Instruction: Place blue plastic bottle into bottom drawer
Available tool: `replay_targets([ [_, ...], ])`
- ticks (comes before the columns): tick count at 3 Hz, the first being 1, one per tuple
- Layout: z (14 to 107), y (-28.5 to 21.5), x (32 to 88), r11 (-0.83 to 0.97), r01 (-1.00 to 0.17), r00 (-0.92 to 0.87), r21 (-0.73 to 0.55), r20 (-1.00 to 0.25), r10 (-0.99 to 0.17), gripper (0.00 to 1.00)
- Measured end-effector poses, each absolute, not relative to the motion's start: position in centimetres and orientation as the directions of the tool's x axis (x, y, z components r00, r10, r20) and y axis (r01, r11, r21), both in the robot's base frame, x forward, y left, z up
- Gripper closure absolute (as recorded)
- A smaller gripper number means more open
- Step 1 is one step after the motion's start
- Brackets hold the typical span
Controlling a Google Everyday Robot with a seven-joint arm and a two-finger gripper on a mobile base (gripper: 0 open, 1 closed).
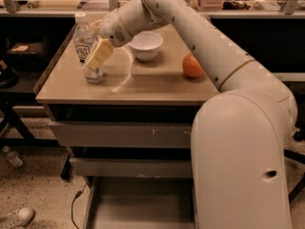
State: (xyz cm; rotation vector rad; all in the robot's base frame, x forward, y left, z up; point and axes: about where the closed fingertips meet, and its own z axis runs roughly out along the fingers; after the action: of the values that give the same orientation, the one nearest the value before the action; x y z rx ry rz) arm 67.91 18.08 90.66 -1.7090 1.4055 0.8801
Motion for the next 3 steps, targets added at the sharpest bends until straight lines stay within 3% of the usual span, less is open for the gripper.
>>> replay_targets([
  [1, 90.75, 18.14, 67.92, -0.125, -0.985, 0.165, -0.12, -0.864, -0.475, 0.18],
  [3, 90.74, 18.16, 67.92, -0.125, -0.985, 0.165, -0.12, -0.864, -0.475, 0.64],
])
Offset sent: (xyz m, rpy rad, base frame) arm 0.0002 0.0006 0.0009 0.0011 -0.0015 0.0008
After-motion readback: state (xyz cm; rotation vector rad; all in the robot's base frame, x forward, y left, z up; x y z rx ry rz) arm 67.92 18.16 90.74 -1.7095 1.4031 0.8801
